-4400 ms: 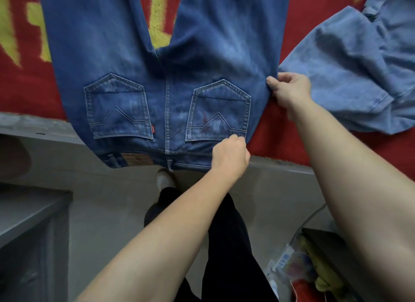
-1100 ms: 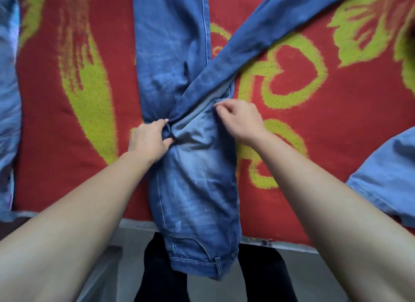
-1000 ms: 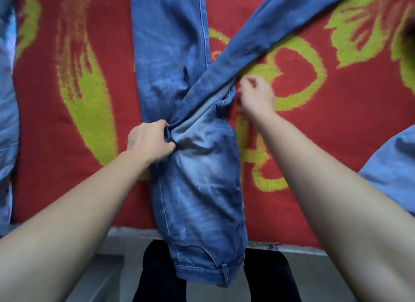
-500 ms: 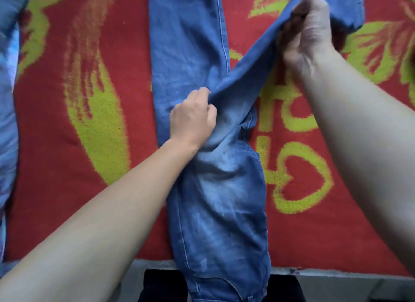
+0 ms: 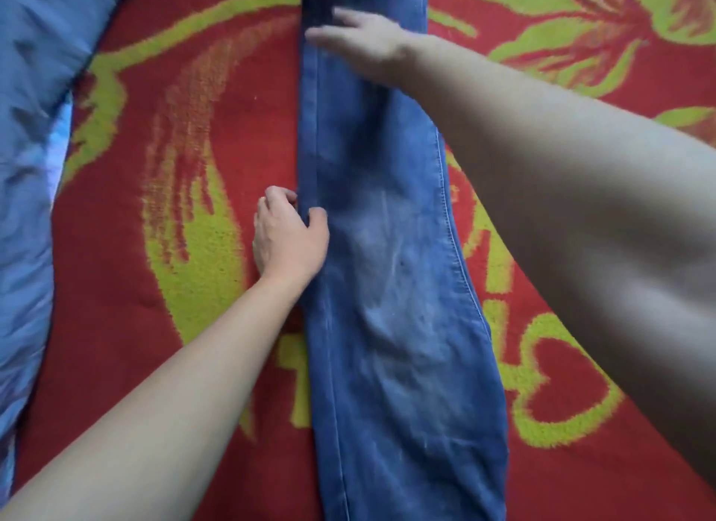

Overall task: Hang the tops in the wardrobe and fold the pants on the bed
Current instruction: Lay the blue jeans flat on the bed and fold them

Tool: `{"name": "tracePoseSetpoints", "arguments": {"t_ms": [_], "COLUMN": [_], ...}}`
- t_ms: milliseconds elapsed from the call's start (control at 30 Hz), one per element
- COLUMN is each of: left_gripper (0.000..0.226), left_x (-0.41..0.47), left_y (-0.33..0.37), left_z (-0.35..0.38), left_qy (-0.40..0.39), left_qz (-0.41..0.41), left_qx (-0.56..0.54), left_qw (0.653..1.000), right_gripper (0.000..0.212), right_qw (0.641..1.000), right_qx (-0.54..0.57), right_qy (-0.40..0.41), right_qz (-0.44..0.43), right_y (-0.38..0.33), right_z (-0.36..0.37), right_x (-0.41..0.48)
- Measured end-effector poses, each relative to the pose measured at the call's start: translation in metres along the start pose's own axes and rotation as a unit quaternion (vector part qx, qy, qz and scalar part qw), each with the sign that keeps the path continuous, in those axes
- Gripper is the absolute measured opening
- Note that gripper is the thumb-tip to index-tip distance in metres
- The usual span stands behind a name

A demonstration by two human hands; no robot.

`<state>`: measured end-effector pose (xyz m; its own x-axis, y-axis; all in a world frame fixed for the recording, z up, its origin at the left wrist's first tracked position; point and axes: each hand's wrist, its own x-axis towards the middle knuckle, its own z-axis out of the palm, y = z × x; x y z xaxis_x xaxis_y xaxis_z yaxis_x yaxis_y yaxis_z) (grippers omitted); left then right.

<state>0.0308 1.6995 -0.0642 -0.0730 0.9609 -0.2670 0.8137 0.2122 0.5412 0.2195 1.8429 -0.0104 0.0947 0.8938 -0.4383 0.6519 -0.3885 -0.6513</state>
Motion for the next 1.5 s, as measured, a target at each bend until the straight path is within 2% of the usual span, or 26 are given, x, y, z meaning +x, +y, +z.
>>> {"name": "tracePoseSetpoints", "arguments": {"t_ms": [33, 100, 200, 267, 367, 433, 533, 600, 633, 733, 767, 867, 933, 1033, 1100, 1133, 1167, 1200, 1233, 1267, 1367, 1400, 1433, 1500], "left_gripper": [0.037, 0.05, 0.068, 0.066, 0.034, 0.023, 0.023, 0.023, 0.023, 0.025, 0.025, 0.024, 0.024, 0.024, 0.028, 0.03, 0.03, 0.029, 0.027, 0.024, 0.021, 0.02, 0.02, 0.017], "left_x": [0.008, 0.025, 0.055, 0.077, 0.096, 0.1, 0.102, 0.106, 0.107, 0.107, 0.107, 0.107, 0.107, 0.105, 0.104, 0.104, 0.104, 0.104, 0.104, 0.104, 0.104, 0.104, 0.105, 0.106], "left_y": [-0.002, -0.002, 0.012, 0.024, 0.039, 0.043, 0.039, 0.037, 0.036, 0.035, 0.034, 0.033, 0.032, 0.032, 0.033, 0.033, 0.033, 0.033, 0.033, 0.032, 0.031, 0.03, 0.03, 0.028], "left_z": [0.001, 0.004, 0.006, 0.007, 0.01, 0.011, 0.011, 0.01, 0.01, 0.012, 0.012, 0.012, 0.012, 0.011, 0.009, 0.009, 0.009, 0.01, 0.01, 0.011, 0.014, 0.014, 0.015, 0.016], "left_qy": [-0.001, -0.026, -0.085, -0.104, -0.143, -0.164, -0.176, -0.184, -0.186, -0.182, -0.179, -0.182, -0.186, -0.192, -0.198, -0.2, -0.201, -0.199, -0.195, -0.19, -0.176, -0.174, -0.173, -0.168], "left_qz": [-0.01, -0.023, -0.044, -0.068, -0.119, -0.135, -0.138, -0.138, -0.134, -0.136, -0.139, -0.148, -0.15, -0.15, -0.152, -0.154, -0.156, -0.156, -0.155, -0.154, -0.146, -0.14, -0.134, -0.123], "left_qx": [-0.018, -0.053, -0.083, -0.144, -0.302, -0.34, -0.353, -0.353, -0.353, -0.354, -0.356, -0.362, -0.37, -0.397, -0.416, -0.422, -0.427, -0.427, -0.425, -0.421, -0.406, -0.402, -0.399, -0.393], "left_qw": [1.0, 0.998, 0.992, 0.982, 0.935, 0.916, 0.908, 0.907, 0.907, 0.907, 0.906, 0.902, 0.898, 0.885, 0.875, 0.871, 0.868, 0.868, 0.87, 0.874, 0.885, 0.888, 0.891, 0.895], "right_gripper": [0.062, 0.05, 0.043, 0.031, 0.056, 0.077, 0.105, 0.117, 0.112, 0.048, 0.04, 0.035, 0.016, 0.017, 0.016, 0.015, 0.015, 0.013, 0.008, 0.016, 0.086, 0.097, 0.099, 0.088], "right_qw": [0.999, 0.995, 0.993, 0.992, 0.965, 0.936, 0.914, 0.898, 0.896, 0.901, 0.897, 0.882, 0.882, 0.861, 0.842, 0.849, 0.878, 0.925, 0.957, 0.97, 0.983, 0.988, 0.991, 0.99], "right_qx": [-0.042, -0.09, -0.091, -0.07, -0.05, -0.021, 0.243, 0.338, 0.363, 0.403, 0.423, 0.452, 0.449, 0.502, 0.539, 0.529, 0.478, 0.376, 0.278, 0.216, 0.064, 0.023, -0.003, -0.053], "right_qy": [-0.011, 0.035, 0.073, 0.104, 0.257, 0.332, 0.26, 0.197, 0.162, 0.081, 0.06, -0.004, -0.031, -0.035, -0.01, 0.0, 0.011, 0.05, 0.077, 0.092, 0.156, 0.141, 0.128, 0.132], "right_qz": [0.02, 0.027, -0.009, -0.006, 0.032, 0.113, 0.195, 0.203, 0.199, 0.135, 0.116, 0.134, 0.138, 0.071, 0.022, 0.008, 0.007, 0.024, 0.039, 0.058, 0.074, 0.056, 0.046, 0.018], "right_y": [0.01, 0.03, 0.05, 0.054, 0.054, 0.048, 0.042, 0.07, 0.071, 0.028, 0.024, 0.015, 0.009, 0.005, 0.004, 0.006, 0.011, 0.014, 0.018, 0.025, 0.053, 0.061, 0.072, 0.094], "right_z": [0.007, 0.019, 0.023, 0.017, 0.005, -0.01, -0.03, -0.041, -0.047, -0.059, -0.063, -0.071, -0.076, -0.085, -0.091, -0.094, -0.095, -0.095, -0.093, -0.088, -0.054, -0.036, -0.017, 0.015], "right_x": [0.005, 0.006, 0.007, 0.013, 0.024, 0.03, 0.055, 0.09, 0.093, 0.07, 0.075, 0.08, 0.076, 0.069, 0.067, 0.07, 0.075, 0.077, 0.082, 0.088, 0.086, 0.071, 0.052, 0.01]}}
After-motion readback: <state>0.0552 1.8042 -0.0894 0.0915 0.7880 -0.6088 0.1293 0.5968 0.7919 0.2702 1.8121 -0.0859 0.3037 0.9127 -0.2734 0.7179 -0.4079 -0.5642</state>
